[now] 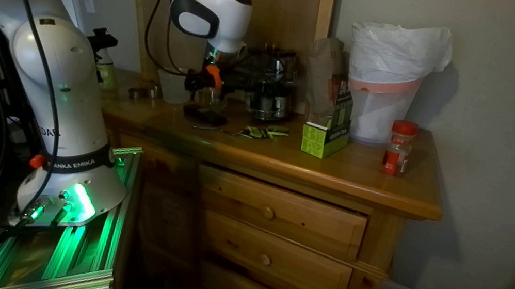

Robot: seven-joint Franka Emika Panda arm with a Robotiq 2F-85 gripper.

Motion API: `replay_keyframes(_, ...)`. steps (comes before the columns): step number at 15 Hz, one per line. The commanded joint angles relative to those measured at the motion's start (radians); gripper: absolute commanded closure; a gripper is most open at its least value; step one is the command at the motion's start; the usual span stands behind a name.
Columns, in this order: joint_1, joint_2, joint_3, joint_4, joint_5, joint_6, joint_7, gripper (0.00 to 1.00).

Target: Put the remote control in the clear jug.

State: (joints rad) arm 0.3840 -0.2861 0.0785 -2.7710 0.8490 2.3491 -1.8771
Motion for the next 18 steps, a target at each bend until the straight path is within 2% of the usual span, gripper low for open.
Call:
replay_keyframes(1,-0.030,0.004,0.029,0.002,0.013,-0.009,-0.014,0.00)
replay_keyframes(5,-0.056,0.082,0.008,0.027,0.088,-0.004,-0.052,0.00)
replay_keyframes(8,-0.103,0.161,-0.037,0.070,0.130,-0.159,-0.165,0.00)
replay_keyframes(9,-0.101,0.084,0.018,0.024,0.092,-0.089,-0.090,0.00)
replay_keyframes(13,-0.137,0.147,-0.002,0.053,0.097,-0.145,-0.139,0.00)
replay_keyframes(16,-0.131,0.140,0.006,0.041,0.264,-0.094,-0.366,0.00)
replay_keyframes(18,-0.140,0.143,0.006,0.045,0.337,-0.125,-0.506,0.00)
